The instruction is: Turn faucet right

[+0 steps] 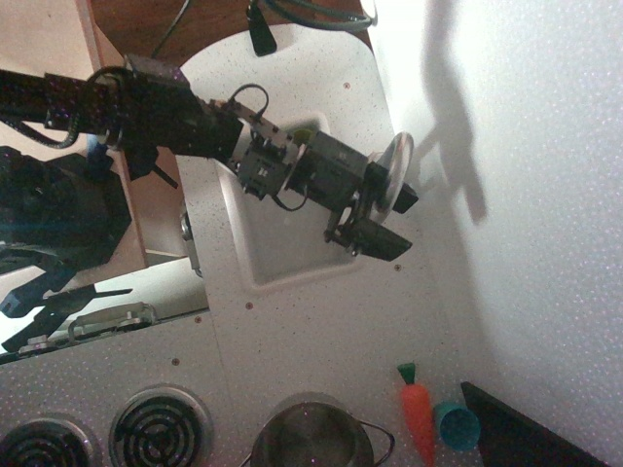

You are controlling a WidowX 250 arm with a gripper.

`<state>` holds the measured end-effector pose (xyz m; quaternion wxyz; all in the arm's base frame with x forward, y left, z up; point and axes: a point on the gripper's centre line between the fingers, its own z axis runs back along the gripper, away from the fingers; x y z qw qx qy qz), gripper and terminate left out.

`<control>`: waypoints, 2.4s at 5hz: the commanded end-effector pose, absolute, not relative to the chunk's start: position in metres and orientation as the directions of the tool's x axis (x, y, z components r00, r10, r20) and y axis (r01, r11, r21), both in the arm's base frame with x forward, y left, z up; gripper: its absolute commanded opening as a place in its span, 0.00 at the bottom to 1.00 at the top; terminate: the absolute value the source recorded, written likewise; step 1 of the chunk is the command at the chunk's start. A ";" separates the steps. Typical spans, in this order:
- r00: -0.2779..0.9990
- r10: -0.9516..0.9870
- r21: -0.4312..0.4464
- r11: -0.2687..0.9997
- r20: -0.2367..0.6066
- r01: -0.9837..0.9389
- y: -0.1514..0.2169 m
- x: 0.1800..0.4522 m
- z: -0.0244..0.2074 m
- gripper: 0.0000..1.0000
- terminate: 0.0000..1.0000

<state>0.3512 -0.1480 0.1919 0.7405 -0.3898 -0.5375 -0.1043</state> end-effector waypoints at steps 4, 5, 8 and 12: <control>0.401 0.264 -0.465 0.674 0.877 0.573 -0.148 0.351 0.192 1.00 0.00; 0.401 0.264 -0.465 0.674 0.877 0.573 -0.148 0.351 0.192 1.00 0.00; 0.225 0.368 -0.405 0.544 0.902 0.735 -0.156 0.375 0.204 1.00 0.00; 0.195 0.354 -0.374 0.560 0.915 0.739 -0.158 0.396 0.215 1.00 0.00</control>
